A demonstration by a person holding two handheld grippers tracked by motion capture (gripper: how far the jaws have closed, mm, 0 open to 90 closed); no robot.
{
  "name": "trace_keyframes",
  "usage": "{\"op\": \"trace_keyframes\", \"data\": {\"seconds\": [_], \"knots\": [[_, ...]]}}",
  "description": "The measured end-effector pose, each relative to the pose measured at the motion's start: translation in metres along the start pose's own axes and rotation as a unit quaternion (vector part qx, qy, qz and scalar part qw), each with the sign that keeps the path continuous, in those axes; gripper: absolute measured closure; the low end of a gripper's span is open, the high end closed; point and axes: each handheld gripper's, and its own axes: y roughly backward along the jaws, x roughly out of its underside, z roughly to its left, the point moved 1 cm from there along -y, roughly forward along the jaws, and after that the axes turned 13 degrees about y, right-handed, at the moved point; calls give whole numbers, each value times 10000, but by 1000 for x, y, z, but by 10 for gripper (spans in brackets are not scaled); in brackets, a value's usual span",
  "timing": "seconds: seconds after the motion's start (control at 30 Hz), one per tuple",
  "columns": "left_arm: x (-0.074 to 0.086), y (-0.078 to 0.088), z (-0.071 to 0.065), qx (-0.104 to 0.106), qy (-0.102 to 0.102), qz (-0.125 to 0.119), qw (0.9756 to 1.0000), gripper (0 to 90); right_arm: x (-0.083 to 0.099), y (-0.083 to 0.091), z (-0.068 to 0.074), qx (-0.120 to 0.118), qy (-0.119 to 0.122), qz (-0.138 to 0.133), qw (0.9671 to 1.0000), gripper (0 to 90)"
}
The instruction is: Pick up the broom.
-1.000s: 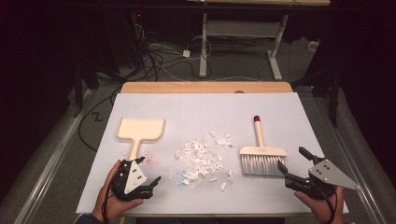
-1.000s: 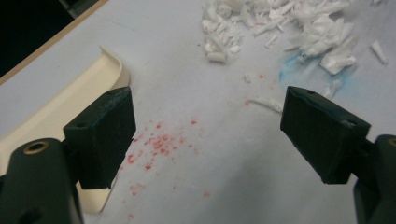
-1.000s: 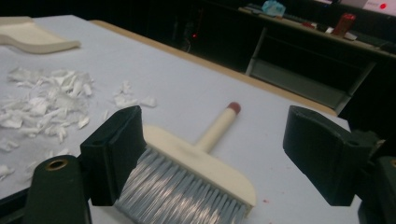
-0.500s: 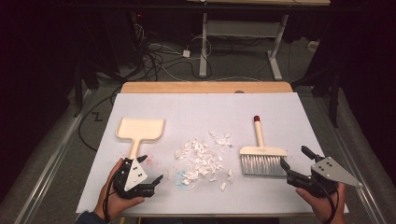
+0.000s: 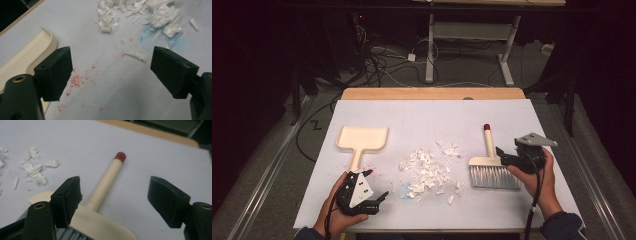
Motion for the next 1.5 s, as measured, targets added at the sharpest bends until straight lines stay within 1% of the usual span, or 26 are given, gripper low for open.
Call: {"op": "trace_keyframes", "data": {"seconds": [0.03,0.07,0.1,0.13,0.17,0.27,0.33,0.4,0.43,0.47,0.5,0.53,0.6,0.63,0.77,0.8,0.83,0.87,1.07,1.1,1.13,1.23,1.27,1.3,1.33,1.5], "knots": [[0,0,0,0,0,0,10000,171,-3,-7,-1,-89,-23,102,9999,348],[1,0,-1,9,-17,25,10000,170,-6,-14,-1,-214,-104,169,9996,347],[1,0,-1,11,-18,45,10000,171,-9,-21,-1,-252,-219,305,9990,346],[1,0,-1,11,-18,45,10000,171,-11,-29,-1,-258,-293,436,9983,347],[1,0,-1,19,-27,65,10000,171,-13,-36,0,-286,-340,503,9978,353],[2,0,-1,35,-33,82,10000,171,-14,-56,2,-214,-394,861,9953,382],[3,-1,-1,51,-27,115,9999,171,-12,-65,1,-227,-500,1050,9930,401],[4,-1,-1,57,-38,145,9999,171,-10,-74,0,-303,-581,1226,9903,429],[4,-1,-1,59,-40,151,9999,171,-9,-78,1,-338,-596,1309,9890,453],[4,-1,-2,61,-39,149,9999,171,-7,-82,3,-371,-590,1388,9879,452],[4,-1,-2,55,-40,147,9999,171,-8,-82,4,-335,-548,1381,9883,469],[4,-1,-2,54,-41,146,9999,171,-10,-83,6,-317,-480,1417,9882,508],[4,-1,-2,51,-53,150,9999,171,-13,-83,8,-374,-412,1467,9876,602],[3,-1,-2,57,-53,150,9999,171,-14,-83,10,-413,-363,1433,9882,638],[4,-1,-3,72,-79,179,9998,171,-15,-83,12,-422,-303,1439,9882,672],[4,-2,-3,76,-82,186,9998,170,-15,-83,13,-459,-294,1426,9883,702],[4,-2,-3,81,-83,193,9997,170,-15,-83,13,-459,-294,1426,9883,702],[4,-2,-3,87,-91,200,9997,171,-15,-83,13,-494,-201,1397,9888,712],[5,-2,-4,82,-123,237,9996,171,-15,-83,12,-527,-160,1378,9889,714],[5,-3,-4,56,-147,246,9996,171,-15,-80,12,-602,-117,1344,9890,714],[5,-3,-4,56,-147,246,9996,170,-15,-78,12,-612,-89,1303,9895,714],[5,-3,-4,62,-113,241,9996,171,-15,-69,7,-635,-75,1080,9921,714],[5,-3,-3,58,-113,250,9996,171,-15,-69,7,-635,-75,1080,9921,714],[5,-2,-3,51,-104,245,9996,171,-15,-61,3,-611,-103,919,9938,714],[5,-2,-3,51,-104,245,9996,171,-15,-57,1,-622,-128,826,9946,714],[6,0,-2,32,-55,208,9998,171,-14,-28,-10,-510,-220,310,9980,716]]}}
